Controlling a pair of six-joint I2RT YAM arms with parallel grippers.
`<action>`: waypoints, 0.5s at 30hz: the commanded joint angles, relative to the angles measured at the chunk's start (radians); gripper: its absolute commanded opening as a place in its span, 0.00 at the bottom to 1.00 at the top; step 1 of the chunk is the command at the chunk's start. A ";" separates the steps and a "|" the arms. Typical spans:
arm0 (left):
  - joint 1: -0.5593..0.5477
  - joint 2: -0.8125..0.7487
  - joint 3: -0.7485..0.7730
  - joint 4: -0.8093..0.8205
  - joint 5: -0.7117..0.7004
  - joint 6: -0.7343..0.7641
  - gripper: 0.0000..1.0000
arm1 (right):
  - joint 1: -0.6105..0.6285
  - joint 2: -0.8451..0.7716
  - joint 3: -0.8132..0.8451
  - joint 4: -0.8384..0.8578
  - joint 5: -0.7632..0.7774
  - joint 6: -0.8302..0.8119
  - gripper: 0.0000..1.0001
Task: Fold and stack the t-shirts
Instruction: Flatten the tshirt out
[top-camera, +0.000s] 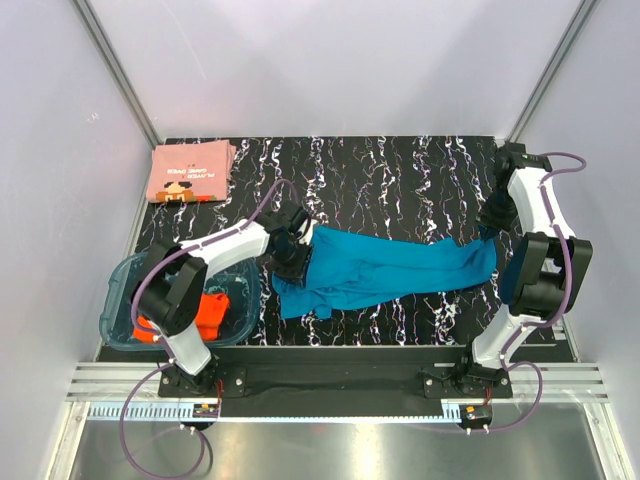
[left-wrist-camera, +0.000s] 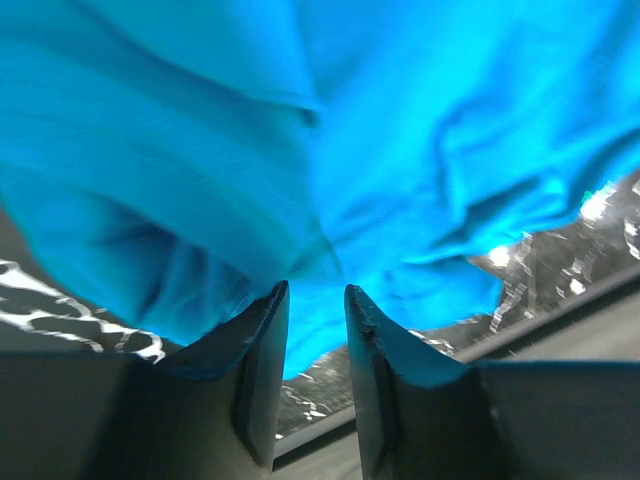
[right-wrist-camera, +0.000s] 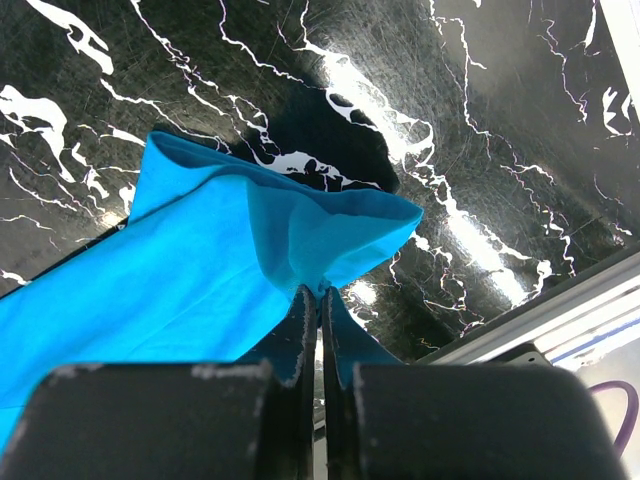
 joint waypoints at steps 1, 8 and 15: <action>0.002 0.010 -0.010 0.026 -0.084 -0.020 0.36 | 0.001 -0.051 0.000 0.011 -0.013 -0.017 0.00; 0.002 0.038 -0.010 0.040 -0.107 -0.039 0.41 | 0.003 -0.056 -0.014 0.014 -0.017 -0.020 0.00; 0.002 0.058 -0.018 0.045 -0.078 -0.045 0.44 | 0.003 -0.048 -0.011 0.018 -0.020 -0.024 0.00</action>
